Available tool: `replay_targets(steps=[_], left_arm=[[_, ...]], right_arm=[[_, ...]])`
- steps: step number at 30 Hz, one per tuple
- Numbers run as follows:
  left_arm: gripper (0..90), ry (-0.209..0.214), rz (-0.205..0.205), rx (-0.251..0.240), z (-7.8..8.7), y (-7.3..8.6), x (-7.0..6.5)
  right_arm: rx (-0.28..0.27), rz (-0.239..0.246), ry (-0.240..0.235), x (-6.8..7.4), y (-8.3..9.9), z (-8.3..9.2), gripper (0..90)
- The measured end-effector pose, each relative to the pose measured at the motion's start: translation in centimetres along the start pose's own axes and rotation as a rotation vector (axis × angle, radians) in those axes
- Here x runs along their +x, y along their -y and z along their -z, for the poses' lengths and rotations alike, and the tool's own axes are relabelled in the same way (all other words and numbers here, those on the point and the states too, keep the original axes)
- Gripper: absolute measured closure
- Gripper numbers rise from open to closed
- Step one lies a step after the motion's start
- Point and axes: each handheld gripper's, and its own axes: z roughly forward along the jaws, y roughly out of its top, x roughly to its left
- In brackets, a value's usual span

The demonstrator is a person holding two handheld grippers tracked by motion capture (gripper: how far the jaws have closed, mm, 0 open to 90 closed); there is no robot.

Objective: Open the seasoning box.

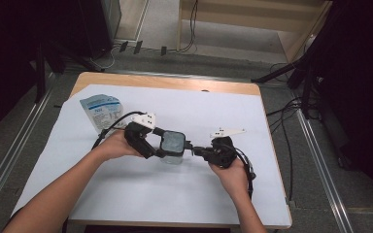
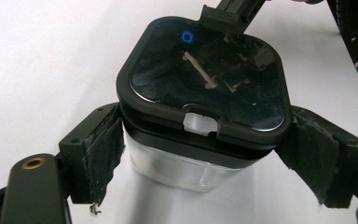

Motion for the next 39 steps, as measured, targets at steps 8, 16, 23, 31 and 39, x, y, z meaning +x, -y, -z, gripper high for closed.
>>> replay_targets(steps=[8,16,23,31,39], left_arm=[[18.2,0.002,0.004,-0.01,0.4,-0.1,0.0],[21.6,-0.007,0.003,-0.034,1.3,-0.2,-0.1],[41.9,-0.011,0.021,-0.038,2.1,-0.5,0.2],[53.7,0.014,0.028,-0.024,2.2,-1.2,0.1],[72.8,0.053,0.057,0.01,1.7,-2.1,0.1]], right_arm=[[0.0,-0.001,0.0,0.0,0.0,0.0,90.0],[0.001,-0.001,0.001,0.0,0.0,0.0,90.0],[0.002,0.001,-0.001,0.0,0.0,-0.1,90.0],[0.003,0.001,-0.002,0.0,0.0,-0.1,90.0],[0.004,0.002,-0.003,0.1,0.0,0.0,90.0]])
